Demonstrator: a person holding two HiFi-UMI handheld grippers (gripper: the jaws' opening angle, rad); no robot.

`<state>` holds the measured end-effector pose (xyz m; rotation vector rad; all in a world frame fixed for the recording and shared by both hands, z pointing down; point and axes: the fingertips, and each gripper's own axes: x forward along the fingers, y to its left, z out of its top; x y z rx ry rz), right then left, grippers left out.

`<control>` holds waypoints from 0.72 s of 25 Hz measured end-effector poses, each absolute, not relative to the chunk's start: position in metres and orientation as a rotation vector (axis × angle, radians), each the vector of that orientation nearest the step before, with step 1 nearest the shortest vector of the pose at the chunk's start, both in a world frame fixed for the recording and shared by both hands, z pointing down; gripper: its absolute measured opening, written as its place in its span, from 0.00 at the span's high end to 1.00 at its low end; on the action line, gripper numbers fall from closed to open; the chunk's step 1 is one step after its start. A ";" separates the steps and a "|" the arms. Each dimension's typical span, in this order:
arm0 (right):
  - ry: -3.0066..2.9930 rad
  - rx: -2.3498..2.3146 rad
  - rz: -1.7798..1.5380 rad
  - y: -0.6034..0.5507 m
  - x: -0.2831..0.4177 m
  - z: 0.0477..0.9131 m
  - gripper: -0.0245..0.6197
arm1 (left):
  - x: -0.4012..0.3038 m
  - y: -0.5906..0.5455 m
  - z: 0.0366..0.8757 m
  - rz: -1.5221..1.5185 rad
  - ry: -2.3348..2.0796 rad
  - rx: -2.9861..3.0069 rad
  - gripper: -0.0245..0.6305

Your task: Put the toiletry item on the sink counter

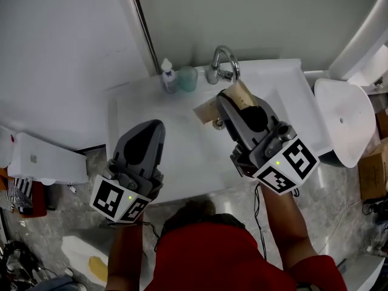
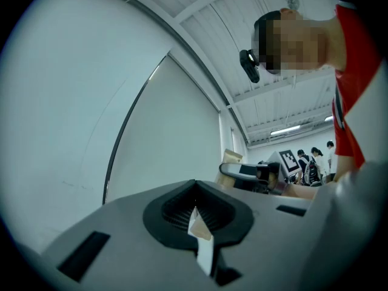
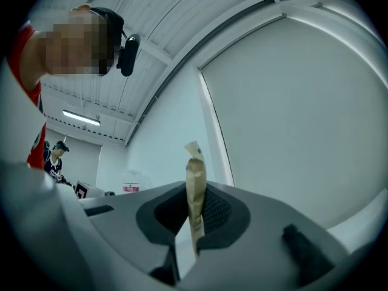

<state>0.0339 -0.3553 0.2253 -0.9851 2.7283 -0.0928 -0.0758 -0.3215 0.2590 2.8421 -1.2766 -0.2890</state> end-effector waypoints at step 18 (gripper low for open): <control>2.630 -1.246 -0.030 -0.484 -0.002 0.259 0.90 | -0.086 -0.430 0.299 -0.276 -1.228 2.834 0.94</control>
